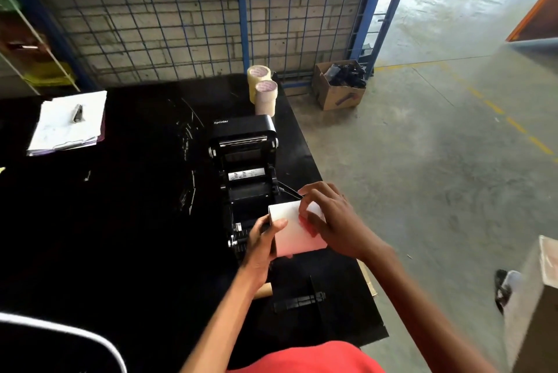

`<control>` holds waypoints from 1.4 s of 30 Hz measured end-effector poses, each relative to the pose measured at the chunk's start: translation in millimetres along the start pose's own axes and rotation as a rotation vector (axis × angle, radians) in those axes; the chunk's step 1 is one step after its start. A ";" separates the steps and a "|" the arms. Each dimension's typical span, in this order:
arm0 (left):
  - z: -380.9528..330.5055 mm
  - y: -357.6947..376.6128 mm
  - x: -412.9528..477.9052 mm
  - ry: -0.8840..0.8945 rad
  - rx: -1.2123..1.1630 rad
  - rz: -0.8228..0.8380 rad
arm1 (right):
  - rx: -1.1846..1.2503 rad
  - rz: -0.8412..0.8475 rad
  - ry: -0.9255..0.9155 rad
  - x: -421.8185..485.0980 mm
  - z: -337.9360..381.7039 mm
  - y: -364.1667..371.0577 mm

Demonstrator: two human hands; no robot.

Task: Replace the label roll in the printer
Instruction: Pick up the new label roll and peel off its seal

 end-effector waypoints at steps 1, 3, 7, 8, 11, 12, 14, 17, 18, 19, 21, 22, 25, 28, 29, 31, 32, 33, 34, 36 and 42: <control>0.7 -1.0 0.7 -0.004 -0.015 -0.006 | 0.042 -0.027 -0.019 -3.9 0.8 -3.7; 1.4 -5.3 2.4 -0.005 -0.055 -0.026 | 0.218 -0.124 -0.021 -13.5 2.4 -13.3; 0.3 -16.9 6.1 0.013 -0.070 -0.084 | 0.597 -0.382 0.118 -32.3 -10.1 -24.8; 0.4 -19.5 6.6 0.016 -0.073 -0.096 | 0.637 -0.432 0.196 -35.7 -19.3 -19.9; 2.4 -27.7 7.4 0.012 -0.094 -0.129 | 0.590 -0.444 0.452 -46.6 -68.8 22.5; 3.2 -30.4 7.2 0.012 -0.101 -0.130 | 0.581 -0.412 0.528 -51.1 -85.7 41.7; 4.6 -35.3 5.7 0.013 -0.108 -0.125 | 0.583 -0.372 0.649 -60.3 -111.0 75.5; 6.7 -42.3 2.3 0.023 -0.104 -0.120 | 0.553 -0.284 0.781 -68.4 -129.1 110.3; 7.5 -44.6 1.2 0.022 -0.103 -0.118 | 0.536 -0.270 0.802 -68.9 -132.9 118.1; 8.2 -46.6 -0.2 0.019 -0.102 -0.117 | 0.517 -0.260 0.824 -68.7 -137.0 125.1; 9.8 -49.6 -1.9 0.006 -0.100 -0.118 | 0.467 -0.240 0.860 -66.3 -144.5 134.5; 10.6 -50.7 -2.0 -0.002 -0.100 -0.124 | 0.434 -0.232 0.877 -64.2 -148.3 138.3; 13.3 -53.6 -1.3 -0.020 -0.102 -0.134 | 0.313 -0.208 0.876 -64.5 -148.4 144.2; 17.8 -56.9 2.9 -0.052 -0.091 -0.121 | 0.137 -0.204 0.833 -66.4 -146.7 147.6; 18.6 -56.7 2.1 -0.056 -0.093 -0.117 | 0.115 -0.208 0.849 -68.8 -146.9 147.5; 16.8 -54.5 2.9 -0.056 -0.109 -0.116 | 0.129 -0.223 0.904 -69.3 -151.3 144.6; 15.3 -53.6 3.9 -0.055 -0.117 -0.120 | 0.147 -0.233 0.918 -68.5 -152.7 142.6; 14.3 -52.7 5.3 -0.052 -0.122 -0.124 | 0.172 -0.244 0.922 -68.7 -152.9 140.6; 13.2 -52.6 6.0 -0.046 -0.125 -0.127 | 0.204 -0.254 0.925 -71.0 -152.5 139.3; 12.0 -52.8 7.3 -0.045 -0.111 -0.124 | 0.257 -0.233 0.947 -83.7 -149.7 139.3; 14.4 -52.0 4.2 -0.045 -0.087 -0.130 | 0.486 -0.014 0.964 -140.7 -133.4 146.2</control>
Point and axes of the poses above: each hand's wrist, its own x-axis towards the middle knuckle, its own y-axis out of the palm, z = x × y, the point moved 1 cm from there along x, towards the middle knuckle, and after that the axes turned 7 degrees about x, right-handed, at the moved point
